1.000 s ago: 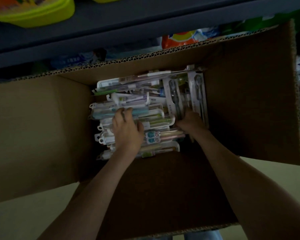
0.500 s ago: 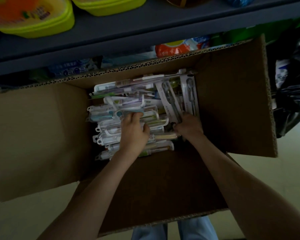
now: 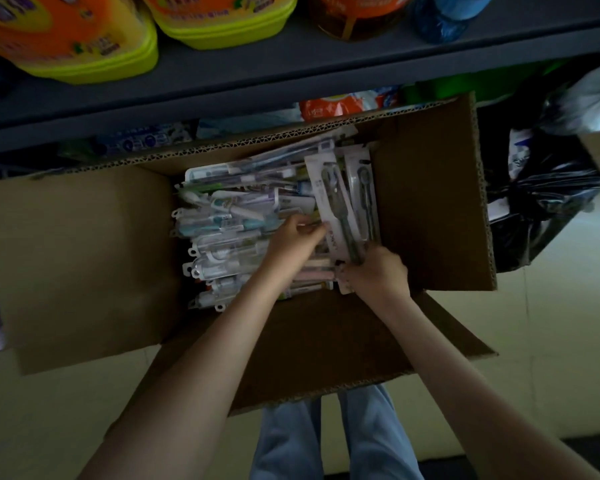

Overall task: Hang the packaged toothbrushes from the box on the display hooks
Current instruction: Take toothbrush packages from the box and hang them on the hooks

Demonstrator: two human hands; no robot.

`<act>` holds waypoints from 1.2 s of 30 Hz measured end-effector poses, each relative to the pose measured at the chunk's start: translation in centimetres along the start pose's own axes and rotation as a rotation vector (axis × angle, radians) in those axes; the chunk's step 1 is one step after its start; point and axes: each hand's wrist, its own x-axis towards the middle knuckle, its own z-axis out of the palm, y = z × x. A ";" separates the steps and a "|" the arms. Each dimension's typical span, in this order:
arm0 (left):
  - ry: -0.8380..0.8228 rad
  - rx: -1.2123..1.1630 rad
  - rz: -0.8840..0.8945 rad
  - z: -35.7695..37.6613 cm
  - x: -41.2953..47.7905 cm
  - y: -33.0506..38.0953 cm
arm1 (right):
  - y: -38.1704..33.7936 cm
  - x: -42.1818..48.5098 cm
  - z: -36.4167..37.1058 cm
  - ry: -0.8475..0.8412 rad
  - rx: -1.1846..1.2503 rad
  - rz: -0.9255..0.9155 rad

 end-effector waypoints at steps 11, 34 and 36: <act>0.010 -0.152 0.070 -0.8 -2.6 0.1 | -1.3 -1.7 0.2 -0.201 0.286 -0.208; 0.108 -0.048 0.137 -2.2 3.8 -7.4 | 3.6 16.7 7.3 0.147 0.316 0.223; 0.100 -0.029 0.143 -2.0 4.0 -7.6 | 3.9 17.2 7.4 0.133 0.292 0.244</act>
